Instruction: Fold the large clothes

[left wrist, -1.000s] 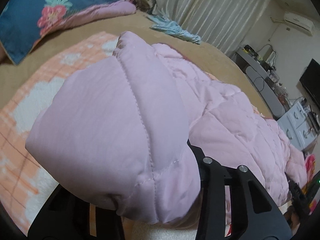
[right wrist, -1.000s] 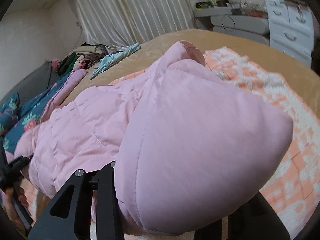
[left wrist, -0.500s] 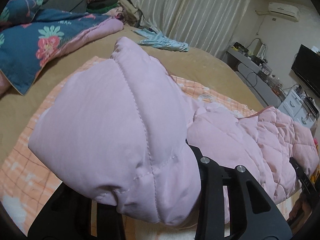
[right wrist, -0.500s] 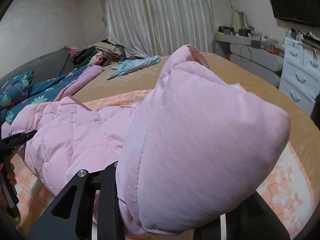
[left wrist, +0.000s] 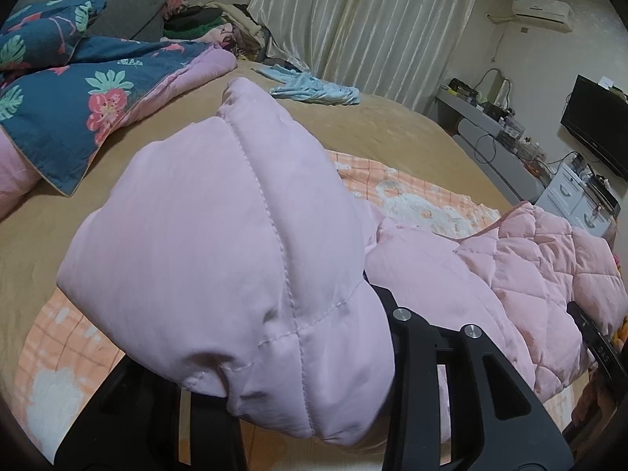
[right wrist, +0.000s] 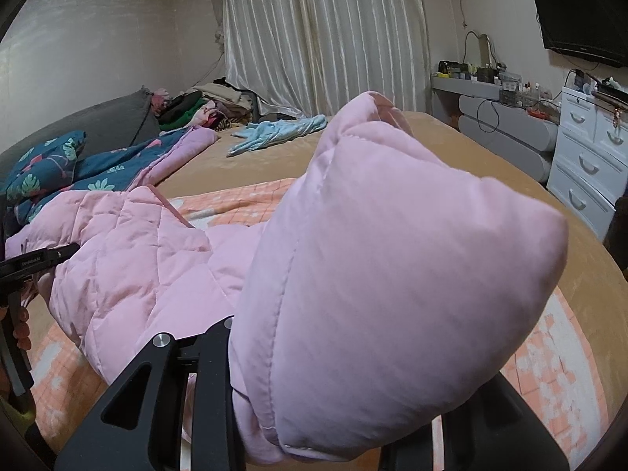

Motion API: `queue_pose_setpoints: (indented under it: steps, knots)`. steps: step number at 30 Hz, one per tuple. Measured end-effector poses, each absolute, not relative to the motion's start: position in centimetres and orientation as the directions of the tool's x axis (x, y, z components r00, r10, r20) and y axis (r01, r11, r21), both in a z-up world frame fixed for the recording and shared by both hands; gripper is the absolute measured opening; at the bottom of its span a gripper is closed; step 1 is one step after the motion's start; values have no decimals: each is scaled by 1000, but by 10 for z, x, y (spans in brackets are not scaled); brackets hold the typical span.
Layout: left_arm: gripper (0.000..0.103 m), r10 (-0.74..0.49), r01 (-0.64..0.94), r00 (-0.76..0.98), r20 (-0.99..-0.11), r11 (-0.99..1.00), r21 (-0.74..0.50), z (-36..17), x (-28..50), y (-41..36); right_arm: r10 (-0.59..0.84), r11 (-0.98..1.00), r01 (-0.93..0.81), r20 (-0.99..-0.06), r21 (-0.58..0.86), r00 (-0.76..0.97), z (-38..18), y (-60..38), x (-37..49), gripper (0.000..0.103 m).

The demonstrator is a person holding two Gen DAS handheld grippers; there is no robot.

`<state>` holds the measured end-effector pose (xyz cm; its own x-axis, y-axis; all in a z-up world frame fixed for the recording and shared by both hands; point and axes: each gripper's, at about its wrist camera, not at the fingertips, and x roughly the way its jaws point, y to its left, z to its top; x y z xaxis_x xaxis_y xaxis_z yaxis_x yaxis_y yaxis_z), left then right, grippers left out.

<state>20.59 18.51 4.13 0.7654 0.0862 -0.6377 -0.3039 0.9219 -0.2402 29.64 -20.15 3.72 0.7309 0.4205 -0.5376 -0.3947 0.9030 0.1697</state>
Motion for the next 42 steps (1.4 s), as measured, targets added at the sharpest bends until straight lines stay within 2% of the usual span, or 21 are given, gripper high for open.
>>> queue_pose_setpoints:
  steps: [14, 42]
  knots:
    - [28, 70, -295, 755, -652, 924, -242, 35, 175, 192, 415, 906, -387, -556, 174, 720, 39, -212, 261, 29]
    - [31, 43, -295, 718, -694, 923, -248, 4, 127, 204, 408, 913, -313, -589, 262, 698, 8, -238, 214, 30]
